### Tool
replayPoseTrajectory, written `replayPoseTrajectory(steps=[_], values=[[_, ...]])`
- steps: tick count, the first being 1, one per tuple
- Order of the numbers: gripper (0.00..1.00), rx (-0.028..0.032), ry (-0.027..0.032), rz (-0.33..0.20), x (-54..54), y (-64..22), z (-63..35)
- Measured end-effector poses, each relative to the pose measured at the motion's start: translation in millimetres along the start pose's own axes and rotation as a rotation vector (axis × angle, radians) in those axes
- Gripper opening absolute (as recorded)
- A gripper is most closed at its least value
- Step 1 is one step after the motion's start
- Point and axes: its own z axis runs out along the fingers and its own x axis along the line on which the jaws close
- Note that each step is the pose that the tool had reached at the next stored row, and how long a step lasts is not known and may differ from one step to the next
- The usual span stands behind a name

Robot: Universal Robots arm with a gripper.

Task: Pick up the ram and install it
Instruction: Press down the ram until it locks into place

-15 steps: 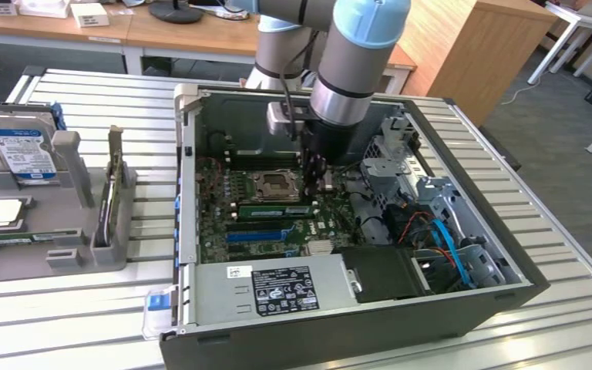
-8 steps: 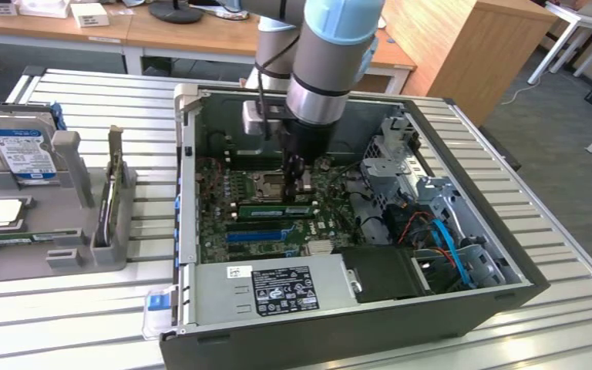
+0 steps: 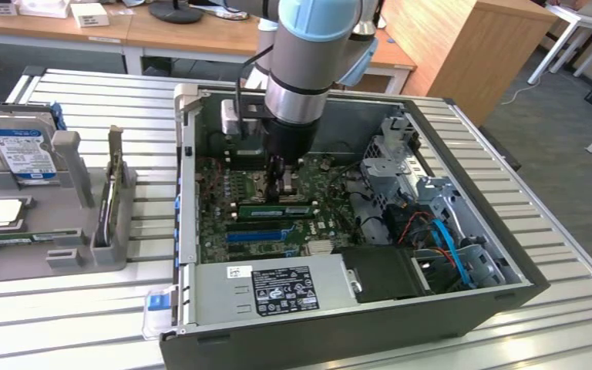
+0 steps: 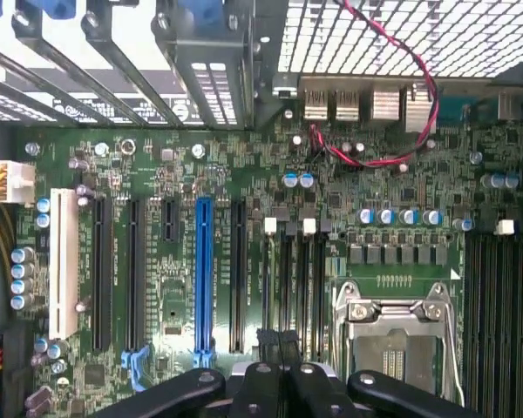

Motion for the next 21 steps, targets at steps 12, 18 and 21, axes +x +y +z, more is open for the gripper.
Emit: replayPoseTrajectory(steps=[12,18,21], values=[[0.11,0.0016,-0.0001,0.000,0.1,6.0,2.1],[0.11,0.0013,0.0002,0.000,0.2,6.1,4.9],[0.11,0.0017,-0.0002,0.000,0.1,6.0,5.5]])
